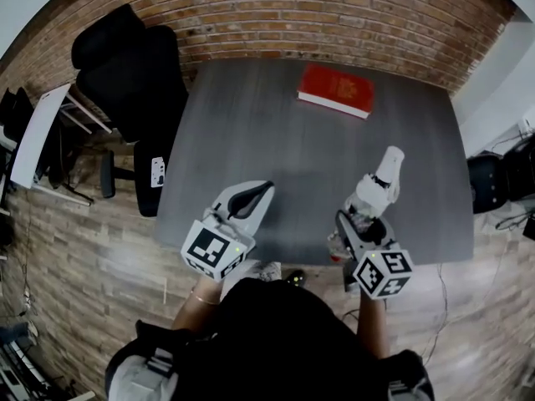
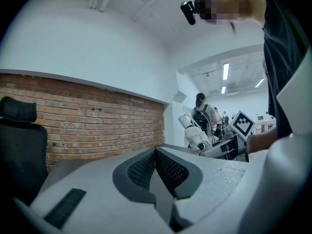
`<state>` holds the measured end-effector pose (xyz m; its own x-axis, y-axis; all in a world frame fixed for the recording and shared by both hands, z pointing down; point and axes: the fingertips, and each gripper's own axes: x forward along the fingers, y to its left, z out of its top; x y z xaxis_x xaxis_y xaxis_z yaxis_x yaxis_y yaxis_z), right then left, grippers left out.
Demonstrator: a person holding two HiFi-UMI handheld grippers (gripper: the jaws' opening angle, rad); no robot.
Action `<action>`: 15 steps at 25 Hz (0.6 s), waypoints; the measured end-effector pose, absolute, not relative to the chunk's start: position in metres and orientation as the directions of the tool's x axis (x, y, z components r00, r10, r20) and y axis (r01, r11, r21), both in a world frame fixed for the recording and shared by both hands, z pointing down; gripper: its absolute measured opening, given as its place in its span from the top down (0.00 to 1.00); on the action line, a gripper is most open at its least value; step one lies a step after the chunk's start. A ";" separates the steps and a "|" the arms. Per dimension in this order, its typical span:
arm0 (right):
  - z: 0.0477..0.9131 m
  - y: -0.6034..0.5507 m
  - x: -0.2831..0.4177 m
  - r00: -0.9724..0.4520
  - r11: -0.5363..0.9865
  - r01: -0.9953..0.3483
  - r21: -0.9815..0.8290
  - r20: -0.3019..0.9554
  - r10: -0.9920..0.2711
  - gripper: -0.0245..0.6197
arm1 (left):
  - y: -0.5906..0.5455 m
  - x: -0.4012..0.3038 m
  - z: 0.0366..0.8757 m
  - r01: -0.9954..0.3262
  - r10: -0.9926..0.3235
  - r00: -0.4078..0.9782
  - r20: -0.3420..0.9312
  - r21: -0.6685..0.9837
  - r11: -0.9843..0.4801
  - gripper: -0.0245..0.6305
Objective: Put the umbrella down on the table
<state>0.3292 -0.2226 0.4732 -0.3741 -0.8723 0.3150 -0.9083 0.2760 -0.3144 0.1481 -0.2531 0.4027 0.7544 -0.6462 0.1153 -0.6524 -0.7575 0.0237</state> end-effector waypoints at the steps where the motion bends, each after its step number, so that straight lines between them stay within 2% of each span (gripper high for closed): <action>1: 0.475 -0.226 0.327 -0.375 0.276 -0.908 -0.314 0.321 -0.870 0.50 | -0.258 0.147 0.403 -0.653 -0.647 0.754 0.114 0.026 -0.757 0.96; 15: 0.513 -0.271 0.321 -0.370 0.235 -0.913 -0.332 0.437 -0.820 0.50 | -0.317 0.156 0.420 -0.625 -0.613 0.776 0.148 0.052 -0.779 0.96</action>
